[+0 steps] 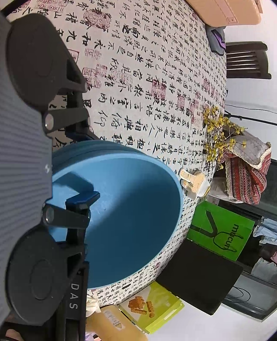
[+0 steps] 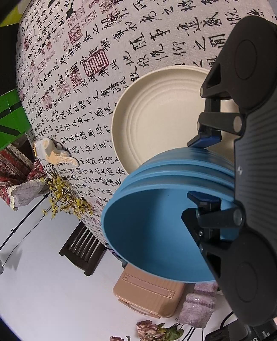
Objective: Organize plates and bowls
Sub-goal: 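Lower the stacked blue bowls with both grippers onto the cream plates, then open both grippers to release the bowls onto the plates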
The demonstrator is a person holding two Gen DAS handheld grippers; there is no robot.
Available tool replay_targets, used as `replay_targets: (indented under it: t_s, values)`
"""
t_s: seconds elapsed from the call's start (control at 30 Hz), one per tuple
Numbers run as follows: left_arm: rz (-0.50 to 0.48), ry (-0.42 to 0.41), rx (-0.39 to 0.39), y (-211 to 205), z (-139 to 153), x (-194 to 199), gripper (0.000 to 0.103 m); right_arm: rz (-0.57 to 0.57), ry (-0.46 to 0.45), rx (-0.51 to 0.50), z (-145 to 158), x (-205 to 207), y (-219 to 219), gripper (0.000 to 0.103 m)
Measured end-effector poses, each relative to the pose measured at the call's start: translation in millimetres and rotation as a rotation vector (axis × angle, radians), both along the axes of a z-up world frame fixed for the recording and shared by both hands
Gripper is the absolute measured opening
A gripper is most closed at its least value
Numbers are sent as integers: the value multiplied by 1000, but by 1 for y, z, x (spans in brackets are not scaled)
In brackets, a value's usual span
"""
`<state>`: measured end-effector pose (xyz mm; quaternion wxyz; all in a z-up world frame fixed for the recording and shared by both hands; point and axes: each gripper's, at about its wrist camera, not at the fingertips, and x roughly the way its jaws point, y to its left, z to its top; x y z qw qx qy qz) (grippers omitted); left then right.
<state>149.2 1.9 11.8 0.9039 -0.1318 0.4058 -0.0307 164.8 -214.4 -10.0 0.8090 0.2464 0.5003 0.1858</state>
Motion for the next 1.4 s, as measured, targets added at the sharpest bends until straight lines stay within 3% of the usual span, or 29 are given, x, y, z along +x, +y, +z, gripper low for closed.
replay_targets:
  t_s: [0.67,1.2,1.4]
  values:
    - [-36,35,-45,-17,-17,15,48,-24,-17,-69,-6,7,-20,43]
    - [-51,13,-14,-26,-21,19,48,-14,-71,-140,-8,15,-20,43]
    - [-44,-40,2,-26,-13,12,64,-28,-66,-121,-12,14,-26,43]
